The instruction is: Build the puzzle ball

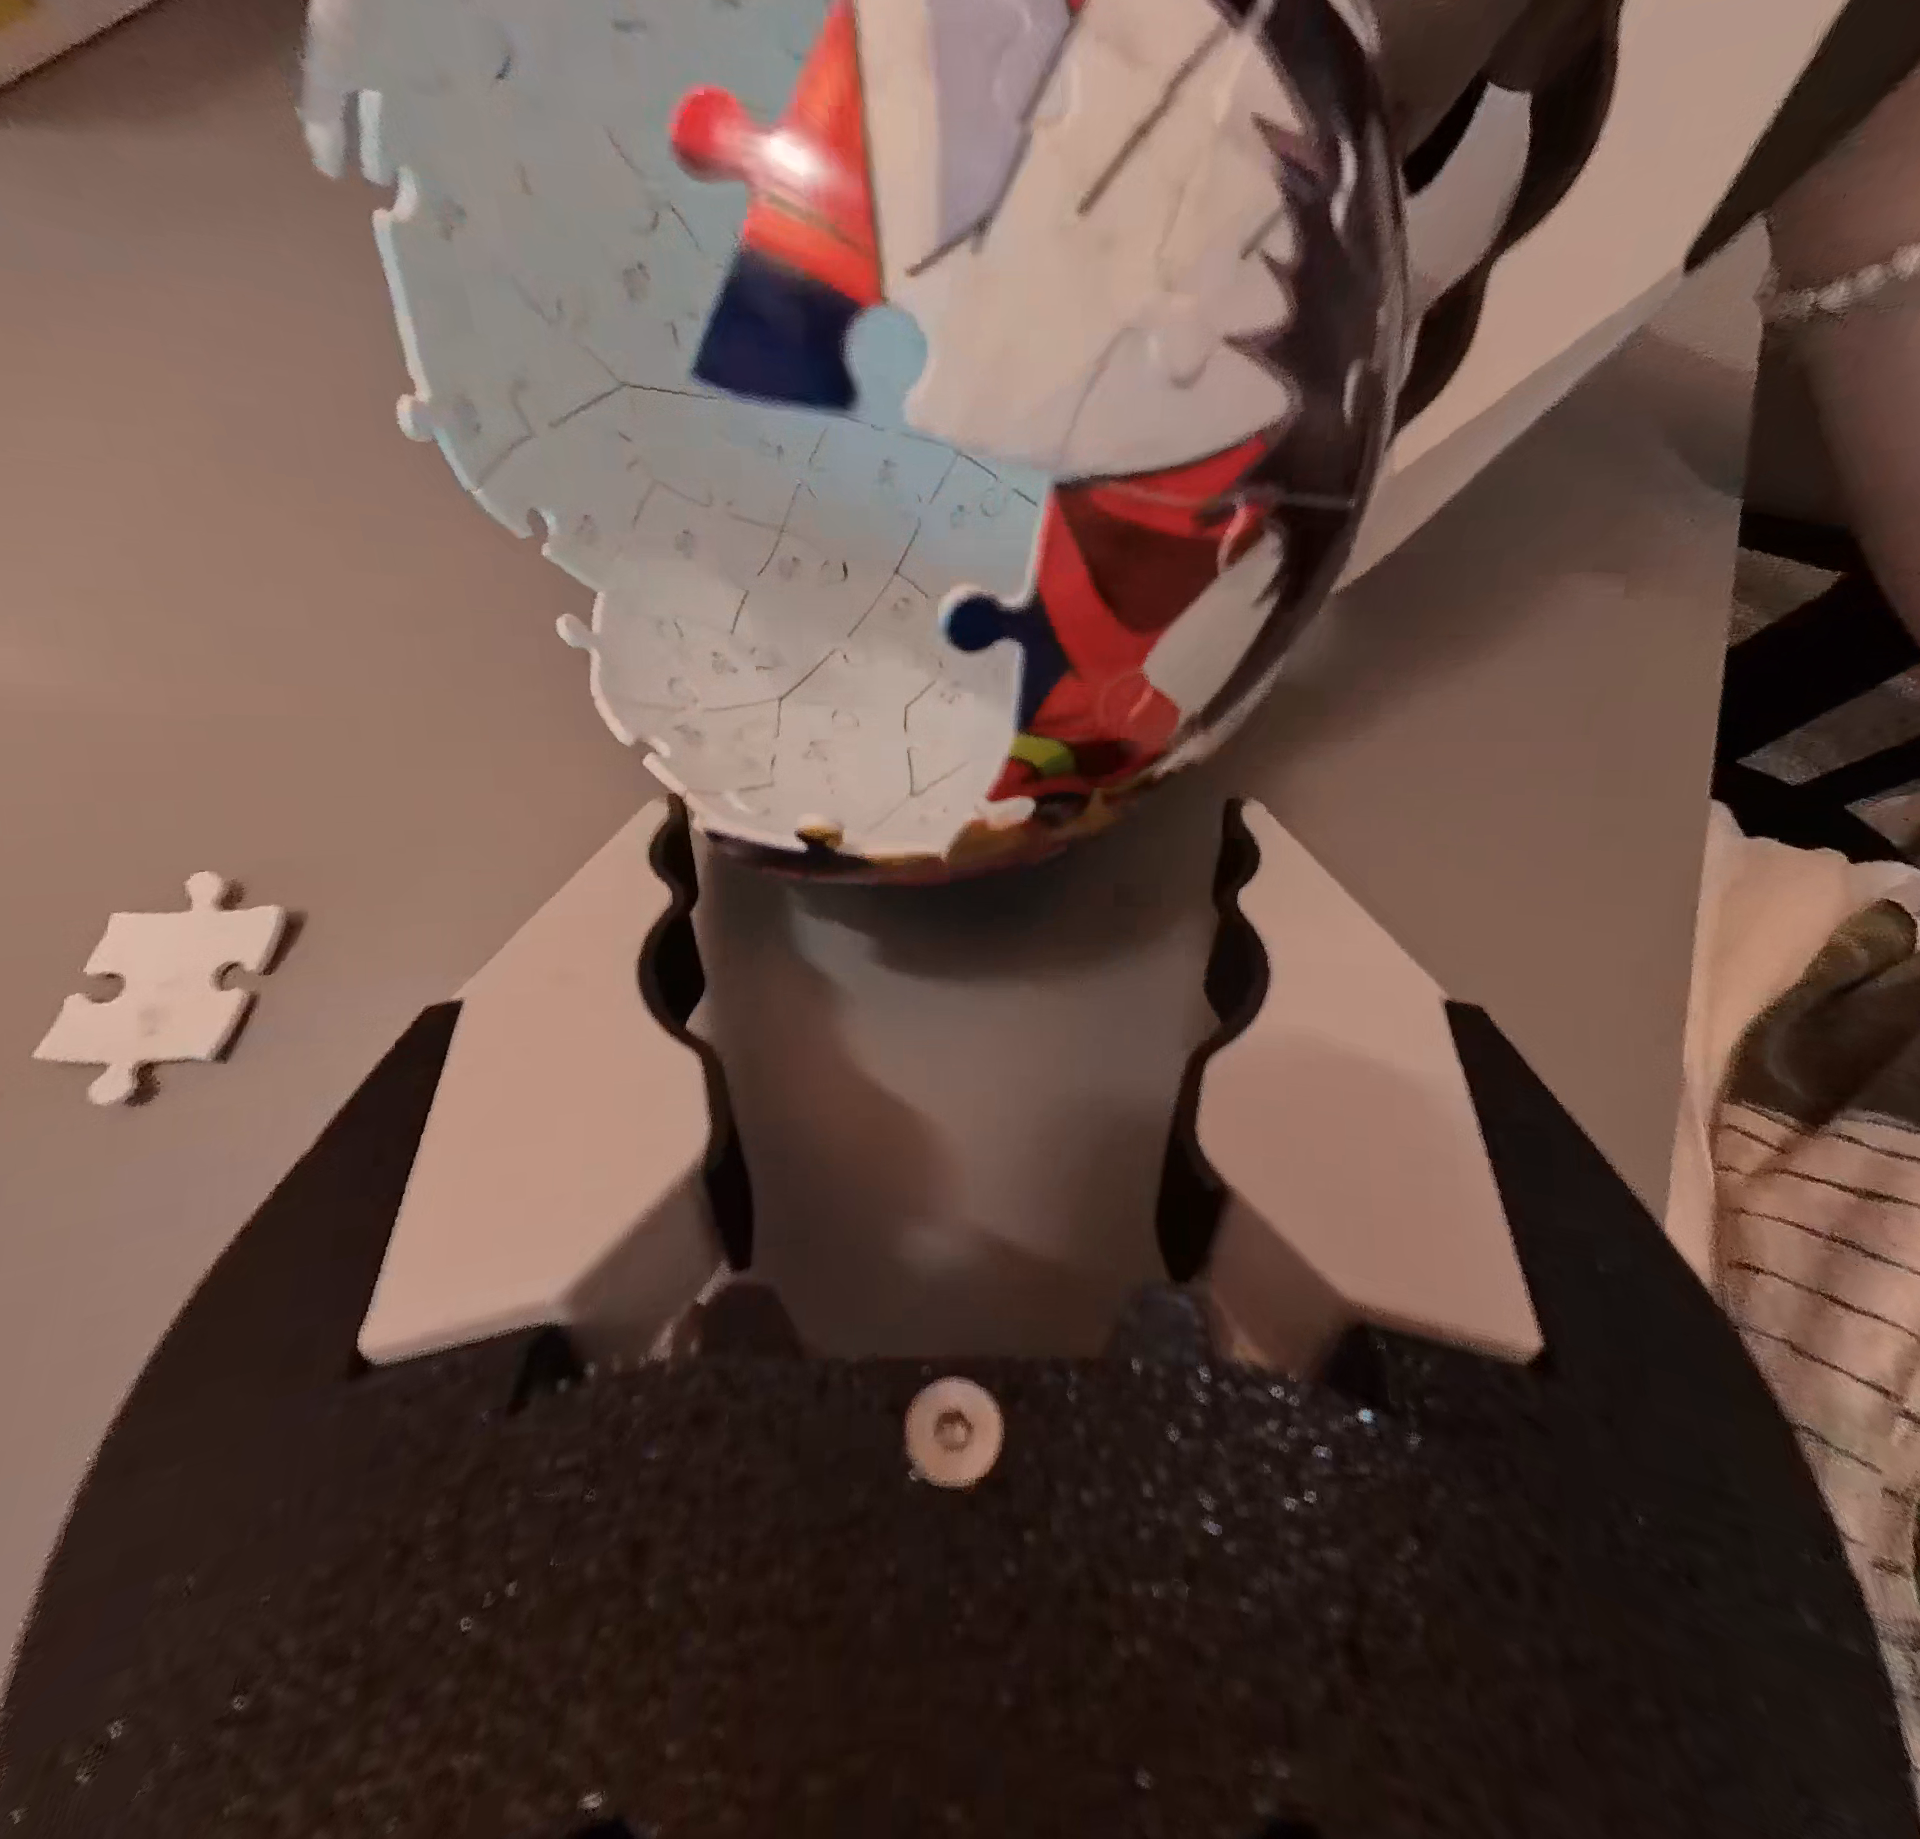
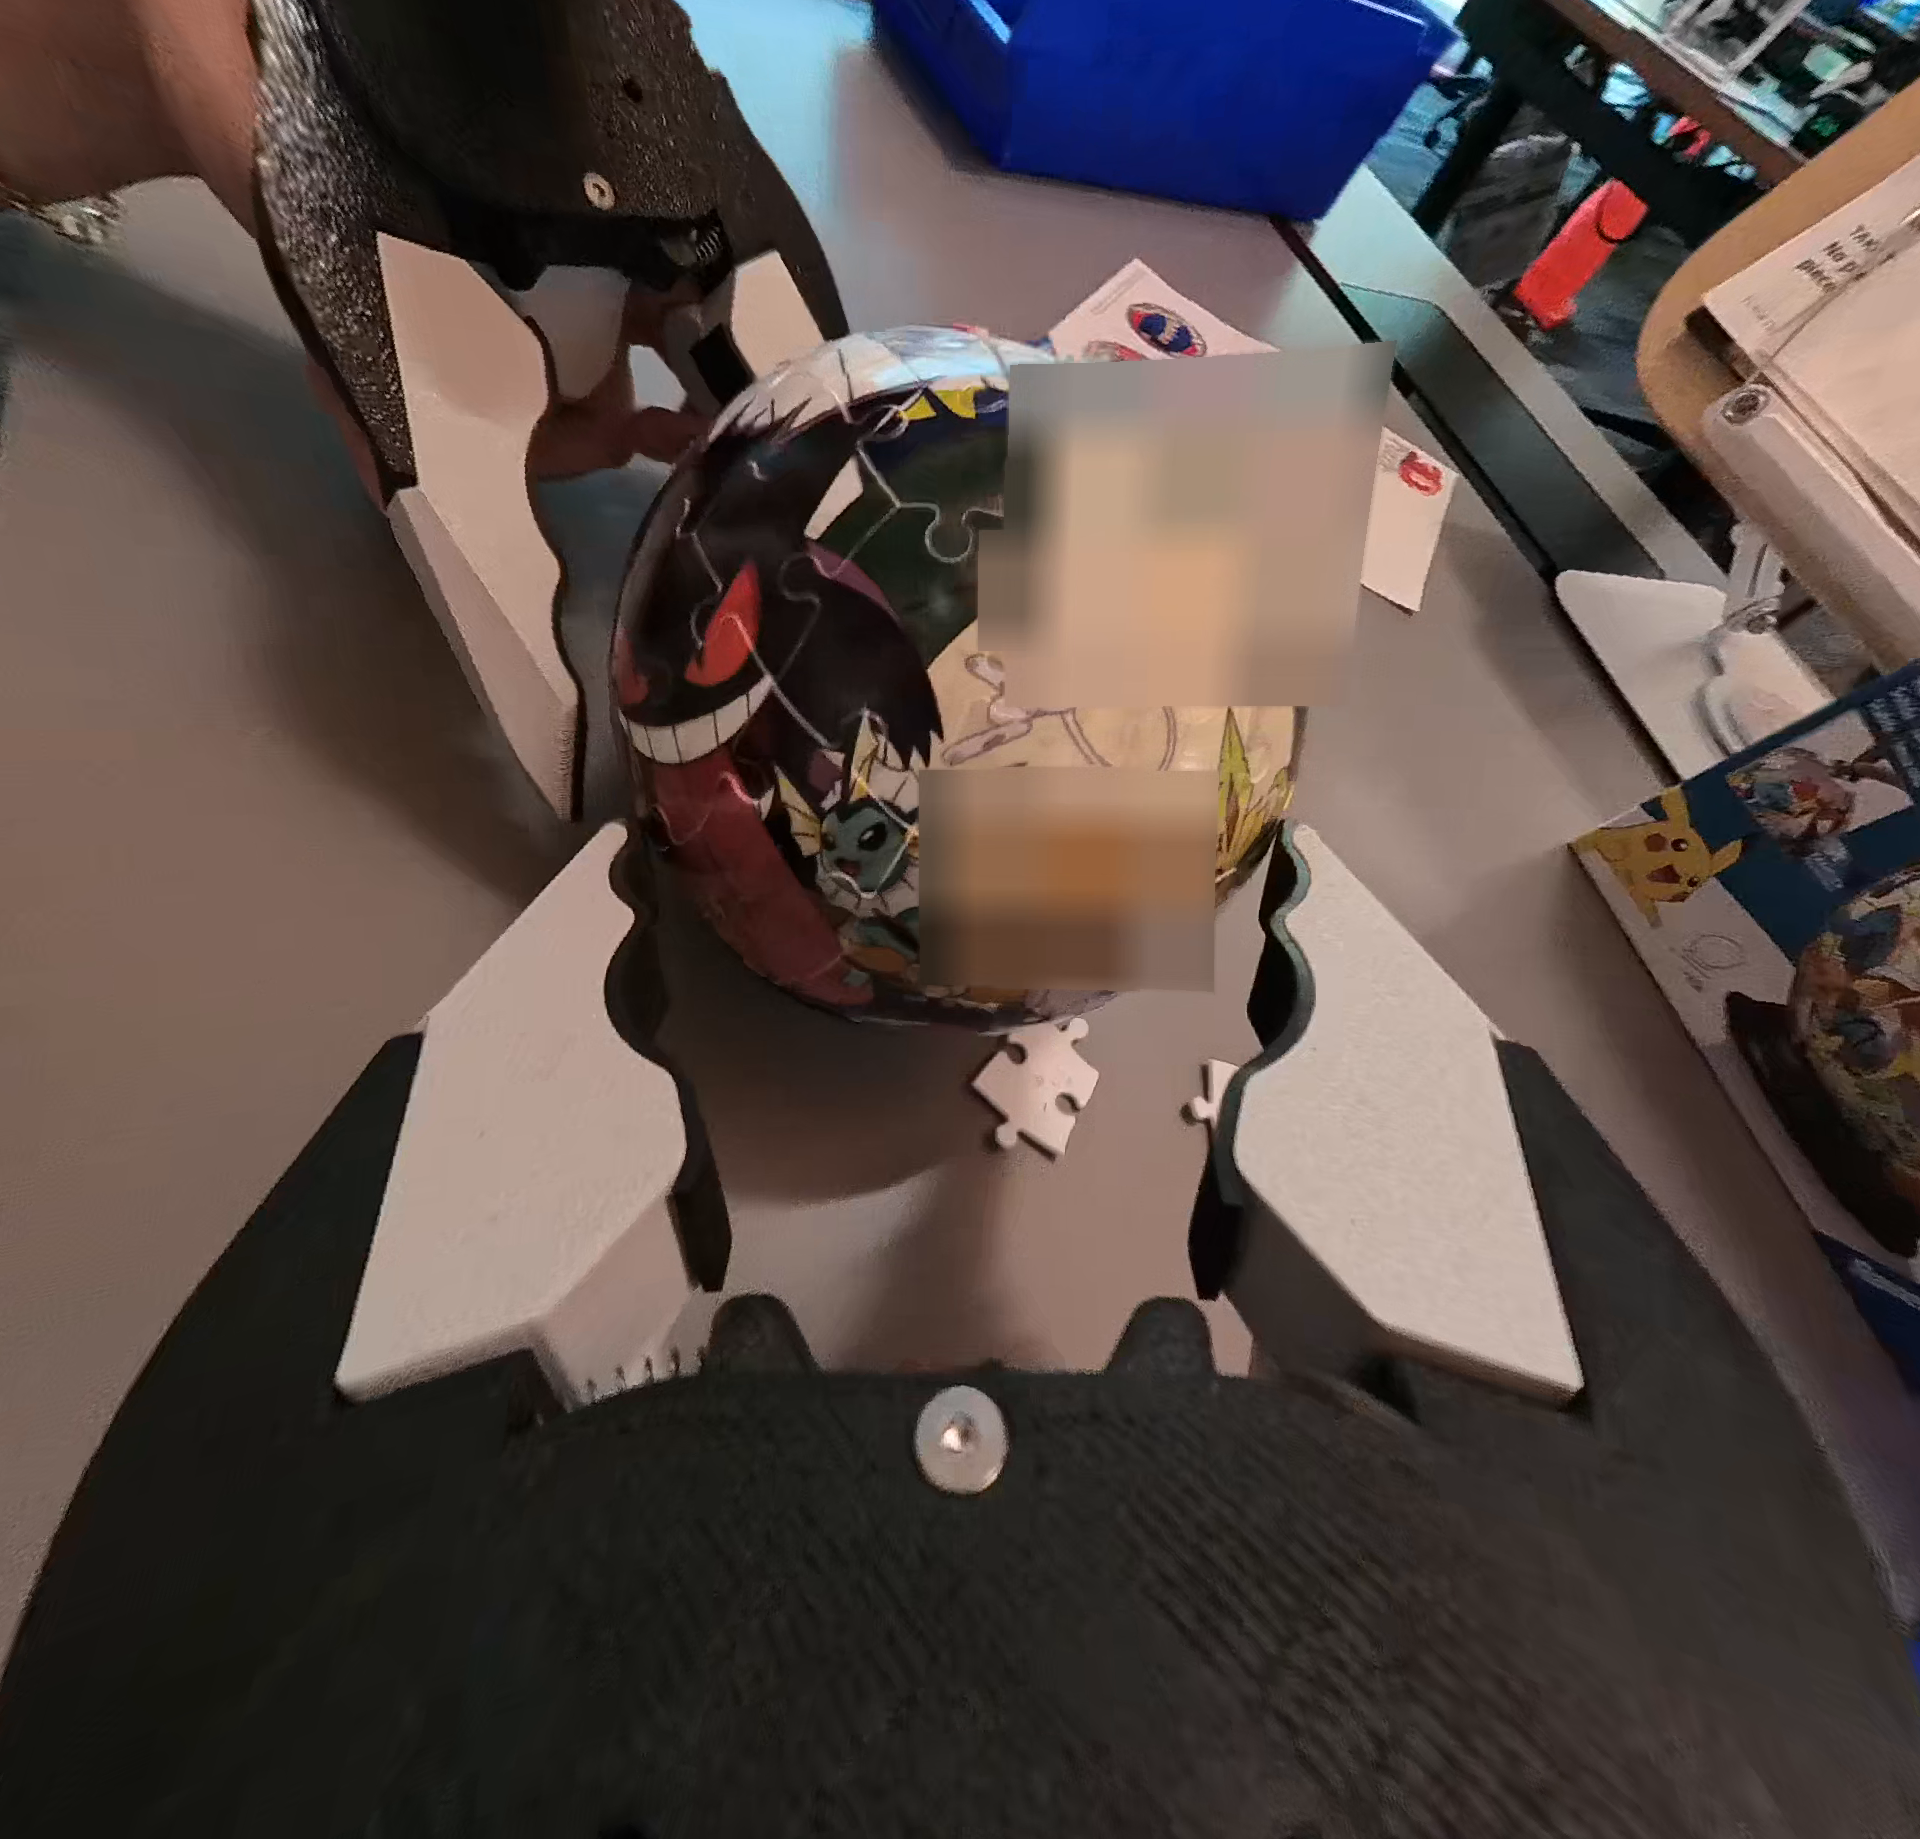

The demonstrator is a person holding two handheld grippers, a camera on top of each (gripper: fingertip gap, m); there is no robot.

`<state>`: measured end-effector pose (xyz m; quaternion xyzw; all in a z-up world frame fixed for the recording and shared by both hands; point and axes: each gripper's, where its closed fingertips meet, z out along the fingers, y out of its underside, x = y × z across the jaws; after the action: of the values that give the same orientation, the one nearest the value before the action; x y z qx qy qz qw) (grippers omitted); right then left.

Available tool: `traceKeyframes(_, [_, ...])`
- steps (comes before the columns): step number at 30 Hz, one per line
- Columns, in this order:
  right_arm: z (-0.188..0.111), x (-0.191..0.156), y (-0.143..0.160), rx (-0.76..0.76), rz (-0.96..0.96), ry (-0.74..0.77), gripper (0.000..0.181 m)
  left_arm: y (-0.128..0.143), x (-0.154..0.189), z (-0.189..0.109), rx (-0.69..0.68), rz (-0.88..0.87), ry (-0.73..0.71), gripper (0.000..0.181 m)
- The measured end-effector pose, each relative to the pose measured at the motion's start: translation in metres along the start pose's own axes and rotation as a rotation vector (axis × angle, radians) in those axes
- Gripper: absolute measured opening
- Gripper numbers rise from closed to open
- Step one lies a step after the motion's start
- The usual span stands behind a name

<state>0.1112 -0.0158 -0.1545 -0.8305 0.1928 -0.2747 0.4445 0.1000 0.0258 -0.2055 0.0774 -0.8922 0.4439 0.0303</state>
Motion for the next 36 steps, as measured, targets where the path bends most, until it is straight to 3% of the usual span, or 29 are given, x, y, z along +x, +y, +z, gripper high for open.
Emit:
traceKeyframes(6, [-0.01,0.004,-0.01,0.117,0.056,-0.001,0.113,0.006,-0.006,-0.003,-0.006,-0.005,-0.03,0.091])
traceKeyframes(11, [-0.014,0.004,-0.004,0.121,0.084,0.095,0.124,-0.003,-0.023,-0.02,0.073,-0.018,-0.071,0.099])
traceKeyframes(20, [0.005,0.007,-0.003,0.14,-0.016,0.24,0.133,-0.023,-0.01,-0.009,0.155,-0.029,0.141,0.102])
traceKeyframes(28, [0.017,0.007,-0.001,0.118,-0.096,0.215,0.131,-0.021,-0.009,-0.005,0.138,-0.073,0.144,0.101])
traceKeyframes(36, [0.008,-0.001,-0.008,0.069,-0.121,0.174,0.129,-0.015,0.007,0.002,0.073,-0.104,0.233,0.101])
